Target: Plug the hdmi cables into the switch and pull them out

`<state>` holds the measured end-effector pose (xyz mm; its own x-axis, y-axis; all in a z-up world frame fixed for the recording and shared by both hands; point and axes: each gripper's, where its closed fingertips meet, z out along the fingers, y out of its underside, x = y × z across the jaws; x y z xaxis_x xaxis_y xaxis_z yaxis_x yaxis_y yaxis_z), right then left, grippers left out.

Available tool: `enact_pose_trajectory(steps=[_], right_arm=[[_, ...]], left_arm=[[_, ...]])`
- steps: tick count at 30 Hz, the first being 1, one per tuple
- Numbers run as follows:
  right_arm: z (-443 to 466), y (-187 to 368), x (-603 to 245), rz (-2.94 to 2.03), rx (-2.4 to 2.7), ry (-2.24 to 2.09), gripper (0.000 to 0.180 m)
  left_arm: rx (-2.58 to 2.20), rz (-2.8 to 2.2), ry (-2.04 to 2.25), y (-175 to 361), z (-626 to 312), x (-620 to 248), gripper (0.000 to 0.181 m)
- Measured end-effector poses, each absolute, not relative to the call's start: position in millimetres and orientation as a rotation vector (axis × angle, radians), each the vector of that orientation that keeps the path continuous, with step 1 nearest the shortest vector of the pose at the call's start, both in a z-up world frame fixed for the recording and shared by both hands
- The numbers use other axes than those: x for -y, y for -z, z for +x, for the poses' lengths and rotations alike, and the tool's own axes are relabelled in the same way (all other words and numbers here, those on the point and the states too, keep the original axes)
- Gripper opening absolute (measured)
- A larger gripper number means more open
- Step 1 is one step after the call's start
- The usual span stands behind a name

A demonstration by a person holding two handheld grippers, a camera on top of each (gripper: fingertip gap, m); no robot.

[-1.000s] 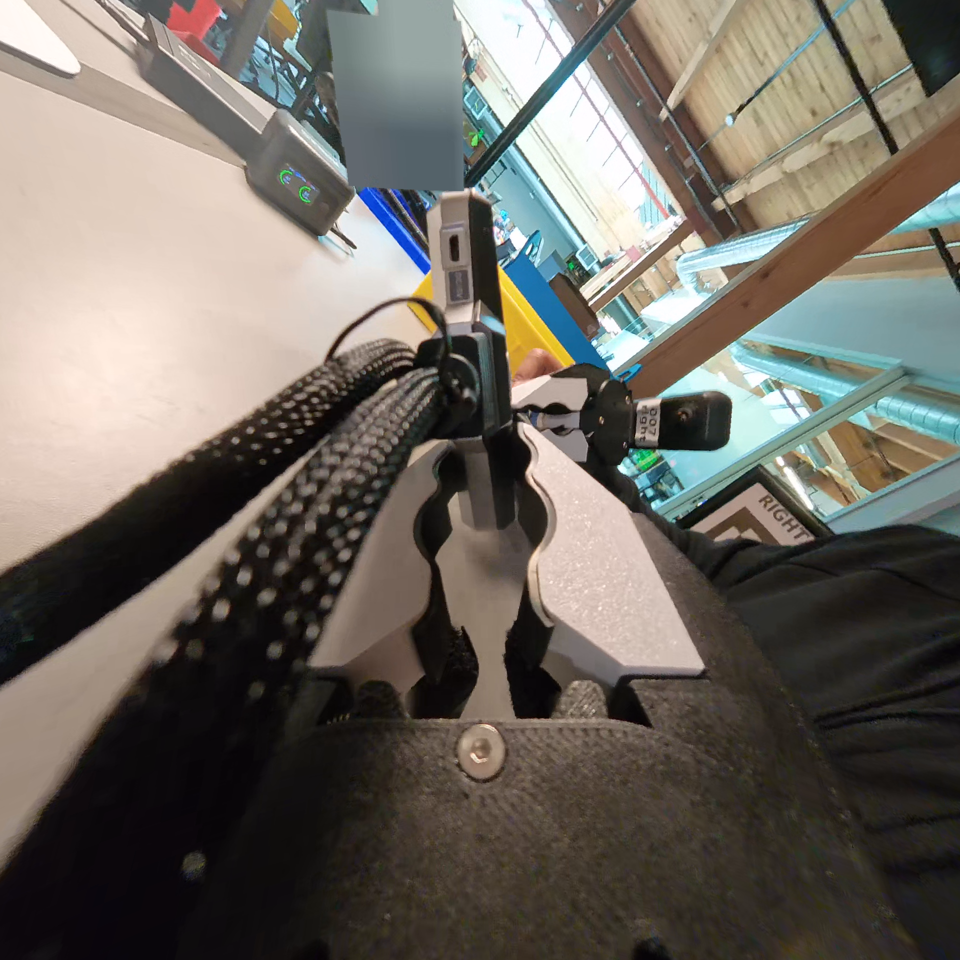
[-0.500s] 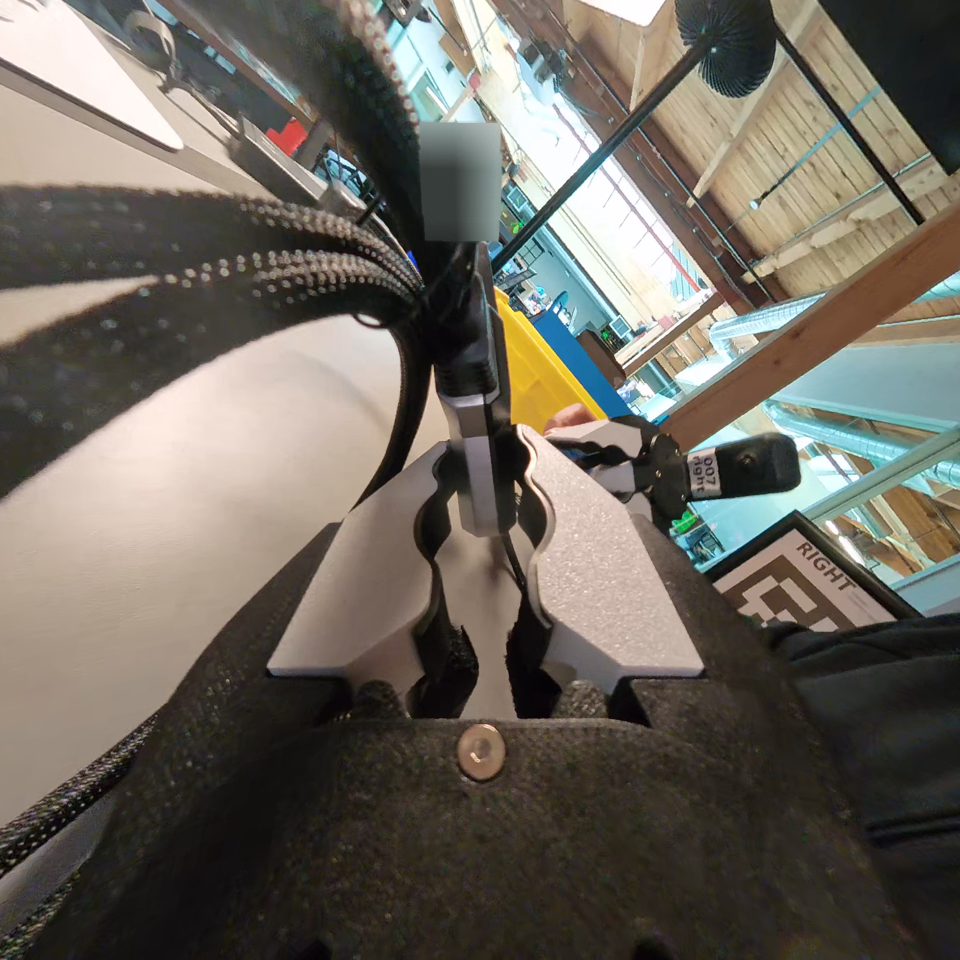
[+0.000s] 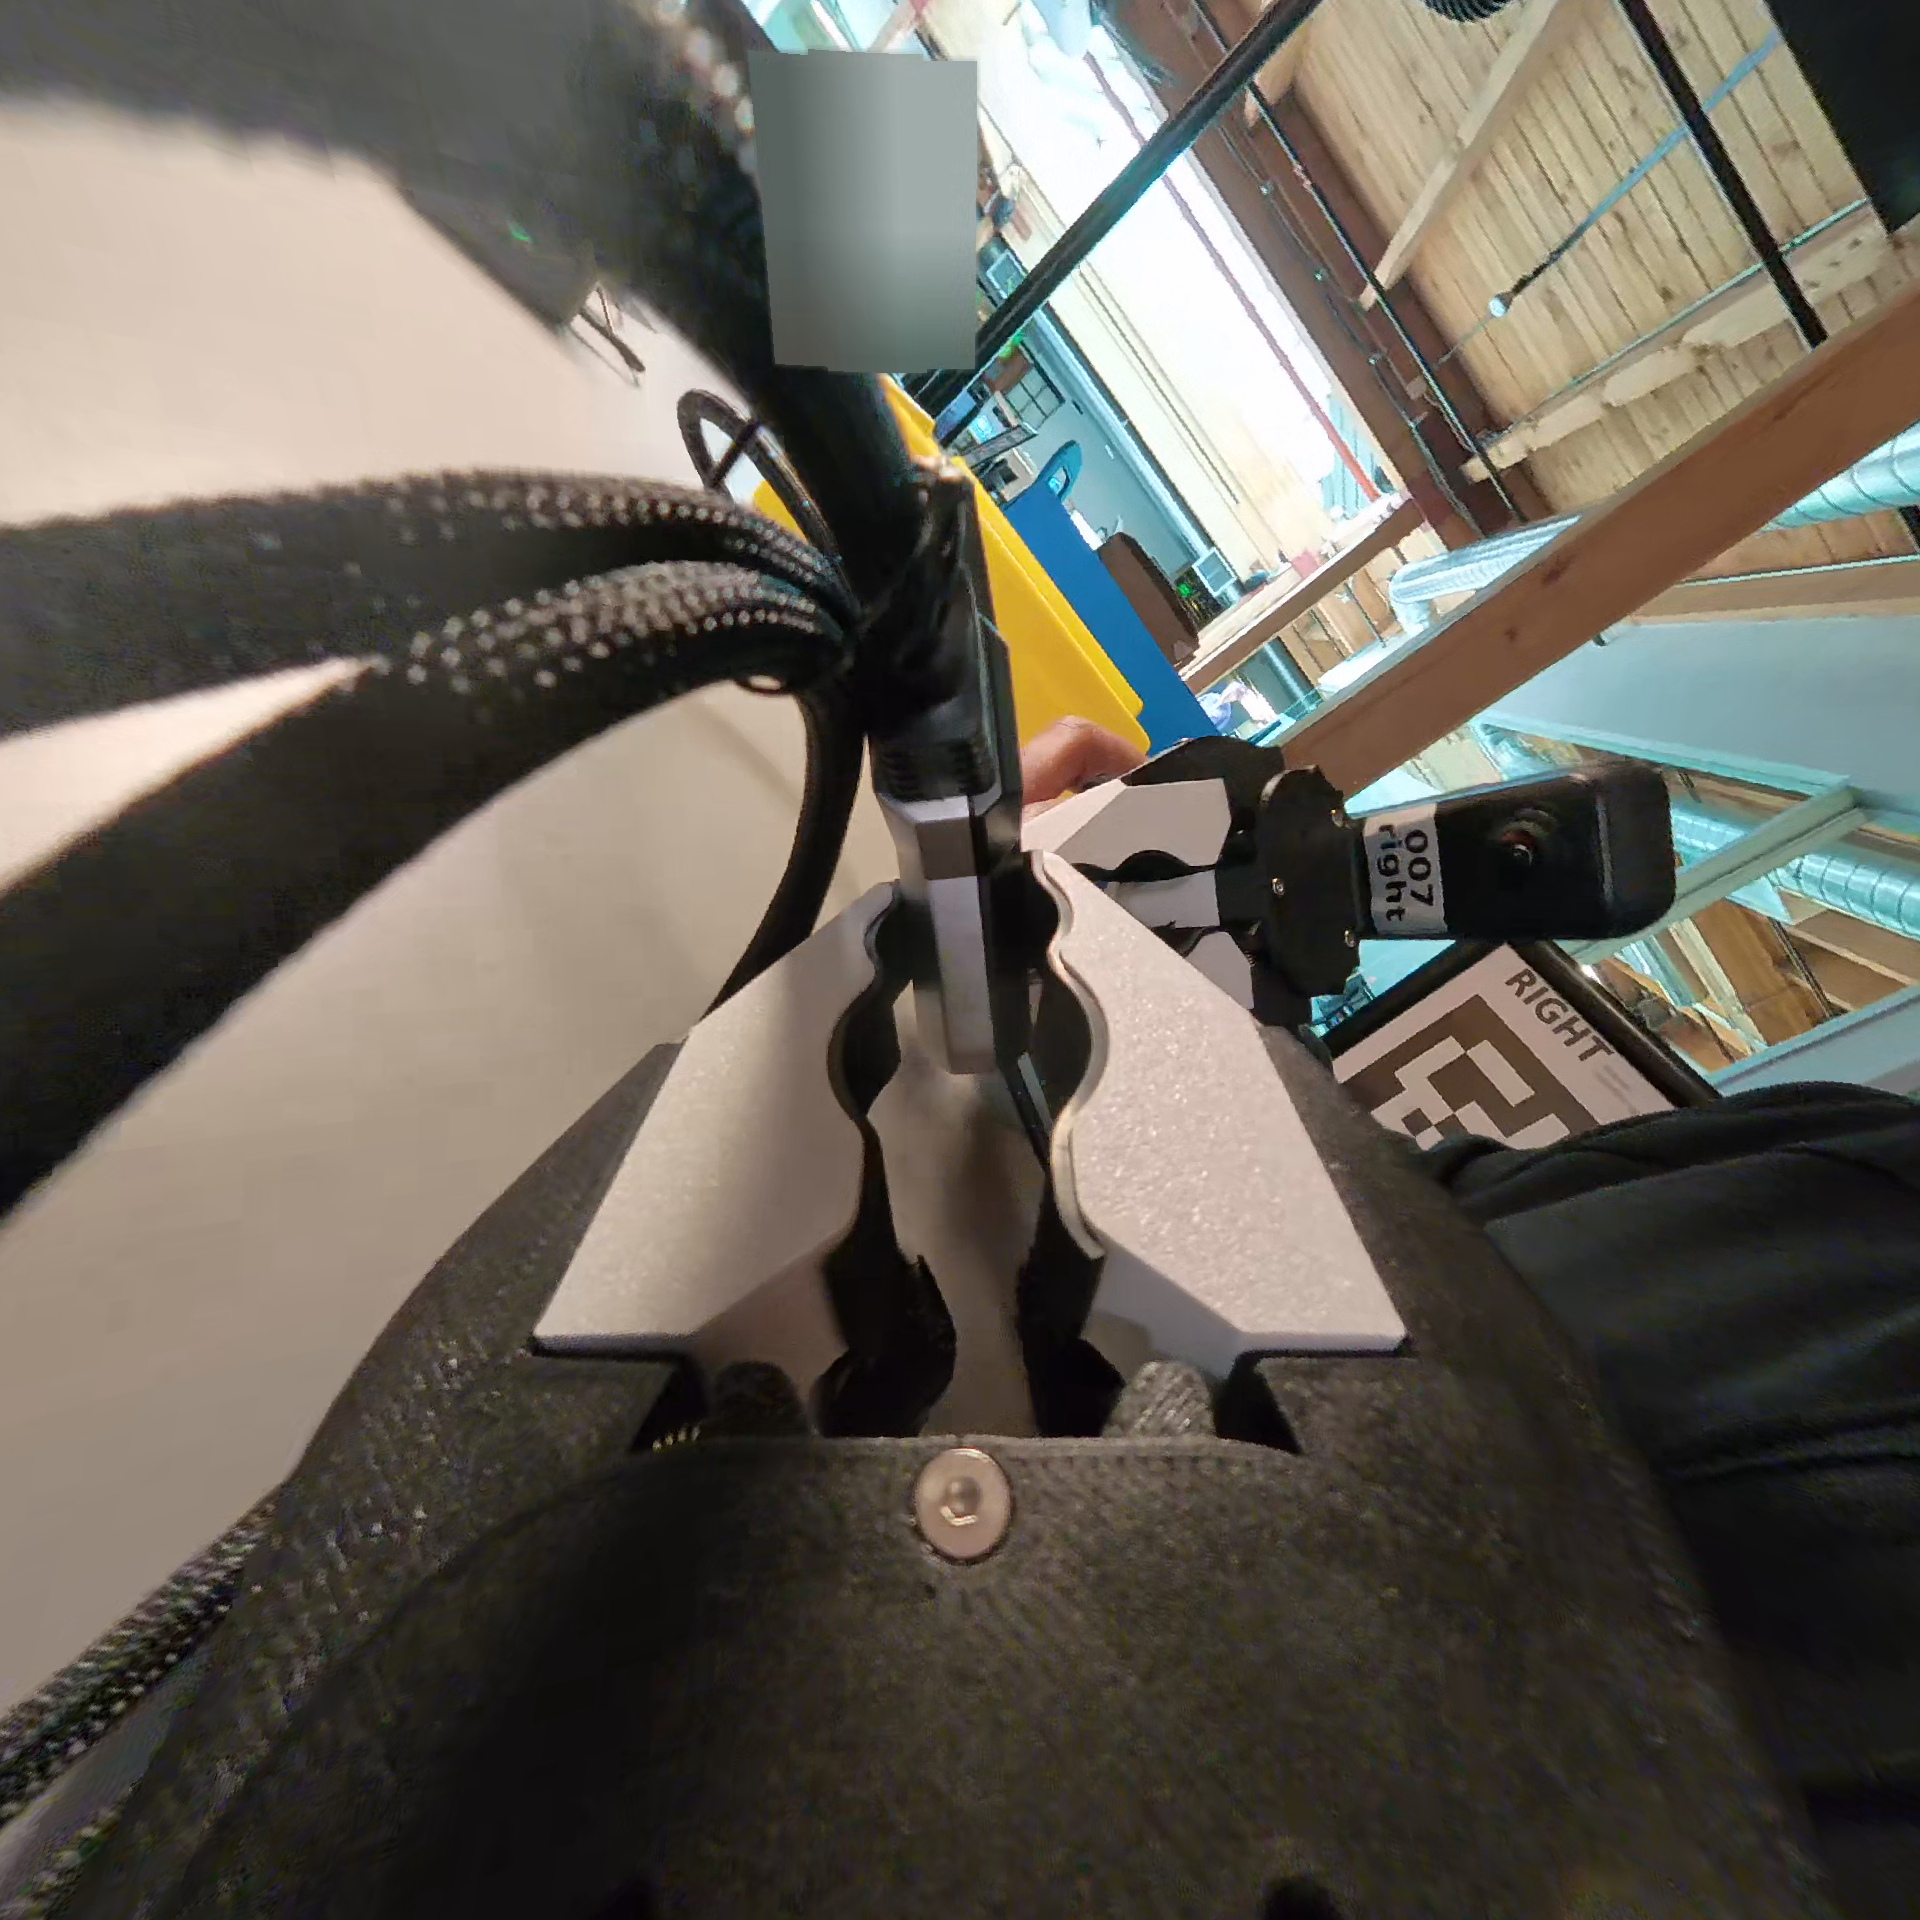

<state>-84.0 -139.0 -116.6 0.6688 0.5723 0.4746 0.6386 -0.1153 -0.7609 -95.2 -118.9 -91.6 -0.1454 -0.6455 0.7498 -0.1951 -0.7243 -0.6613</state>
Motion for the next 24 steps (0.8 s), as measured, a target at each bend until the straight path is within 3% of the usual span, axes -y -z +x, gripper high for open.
enact_pose_trajectory(steps=[3, 6, 11, 13, 15, 24], right_arm=[[-94.2, 123.5, 153.9, -1.787, 0.947, 0.092, 0.020], [-101.6, 131.9, 165.7, -1.815, 0.908, 0.095, 0.017], [-110.7, 133.7, 177.1, -1.843, 0.880, 0.100, 0.017], [-112.2, 134.6, 180.3, -1.855, 0.872, 0.098, 0.017], [-114.3, 134.7, 184.8, -1.865, 0.863, 0.074, 0.016], [-116.7, 134.4, 207.1, -1.820, 0.963, -0.043, 0.016]], left_arm=[[-0.888, -1.883, 1.936, 97.0, -106.3, 134.8, 0.021], [-0.806, -1.990, 2.000, 102.1, -112.7, 151.5, 0.044], [-0.744, -2.067, 1.987, 107.2, -112.9, 168.0, 0.052], [-0.687, -2.088, 1.954, 110.2, -111.7, 167.7, 0.046], [-0.598, -2.096, 1.905, 115.0, -113.9, 160.3, 0.020], [-0.623, -2.082, 1.869, 114.7, -119.0, 180.6, 0.018]])
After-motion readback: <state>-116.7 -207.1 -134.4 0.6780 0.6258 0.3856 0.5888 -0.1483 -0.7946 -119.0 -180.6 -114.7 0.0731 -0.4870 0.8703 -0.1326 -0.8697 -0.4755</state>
